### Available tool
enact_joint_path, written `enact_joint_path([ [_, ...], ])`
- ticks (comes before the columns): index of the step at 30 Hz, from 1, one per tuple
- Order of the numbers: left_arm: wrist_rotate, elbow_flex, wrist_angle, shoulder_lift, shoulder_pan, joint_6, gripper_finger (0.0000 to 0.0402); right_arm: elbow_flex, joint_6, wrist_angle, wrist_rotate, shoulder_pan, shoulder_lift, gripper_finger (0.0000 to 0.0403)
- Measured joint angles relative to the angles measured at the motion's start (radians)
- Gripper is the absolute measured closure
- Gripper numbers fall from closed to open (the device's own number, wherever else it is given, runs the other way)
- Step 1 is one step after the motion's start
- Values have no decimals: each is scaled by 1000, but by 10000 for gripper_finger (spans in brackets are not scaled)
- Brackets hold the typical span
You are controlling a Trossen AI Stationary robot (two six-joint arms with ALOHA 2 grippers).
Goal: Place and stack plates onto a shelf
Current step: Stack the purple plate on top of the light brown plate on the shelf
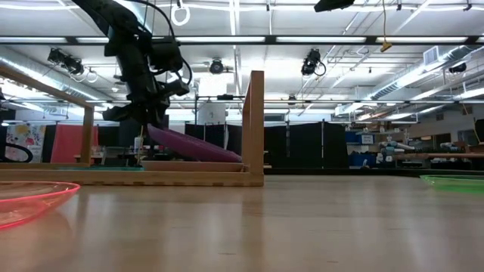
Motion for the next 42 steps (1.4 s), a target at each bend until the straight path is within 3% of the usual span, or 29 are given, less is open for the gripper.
enact_joint_path([
  [15,-65,0,8,0,-9,0,371,0,0,0,0,0,0,188],
  [29,-93,0,8,-1,-27,50,336,0,0,0,0,0,0,188],
  [42,-98,0,8,-1,-28,52,259,0,0,-4,0,0,0,188],
])
